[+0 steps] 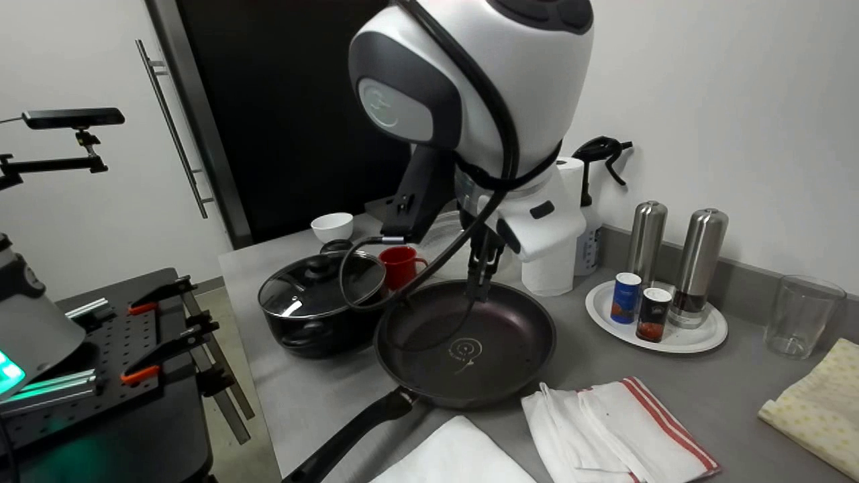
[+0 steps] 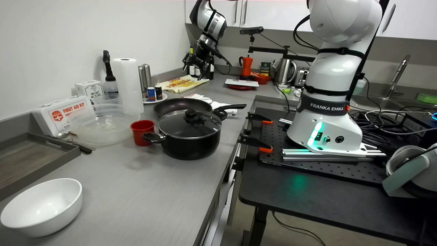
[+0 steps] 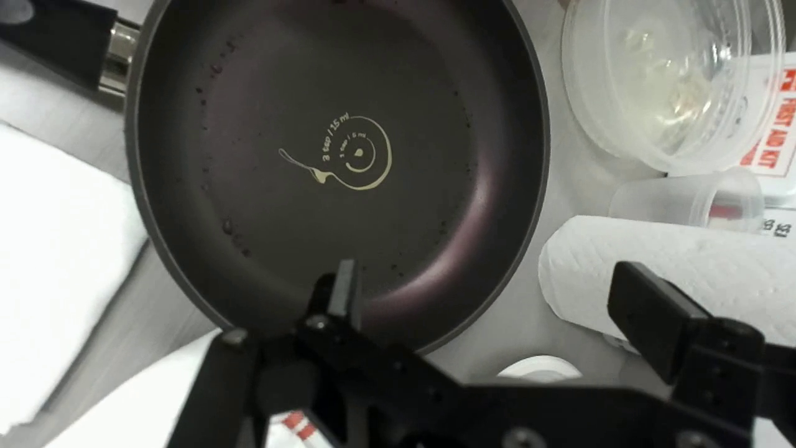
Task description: Pick up the cloth and wipe the pan
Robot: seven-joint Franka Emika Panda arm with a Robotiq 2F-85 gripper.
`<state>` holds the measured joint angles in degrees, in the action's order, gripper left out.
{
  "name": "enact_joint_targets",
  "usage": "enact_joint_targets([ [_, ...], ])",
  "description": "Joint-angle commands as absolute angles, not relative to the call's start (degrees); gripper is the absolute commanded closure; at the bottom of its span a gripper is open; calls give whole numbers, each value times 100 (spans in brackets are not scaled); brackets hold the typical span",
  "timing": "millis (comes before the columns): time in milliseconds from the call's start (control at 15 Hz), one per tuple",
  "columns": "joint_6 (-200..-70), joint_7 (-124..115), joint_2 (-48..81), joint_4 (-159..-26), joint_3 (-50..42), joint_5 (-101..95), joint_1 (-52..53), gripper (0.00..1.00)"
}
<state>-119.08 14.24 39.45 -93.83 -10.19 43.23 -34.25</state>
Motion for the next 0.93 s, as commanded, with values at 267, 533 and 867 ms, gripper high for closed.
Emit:
enact_joint_targets([
  [267,-11760,-1,4664,-8814,-1061,4647,-3666,0],
  [533,-11781,-774,4944,-8624,-1187,4547,-3683,0],
  [867,-11756,-1534,5242,-8406,-1317,4545,-3778,0],
])
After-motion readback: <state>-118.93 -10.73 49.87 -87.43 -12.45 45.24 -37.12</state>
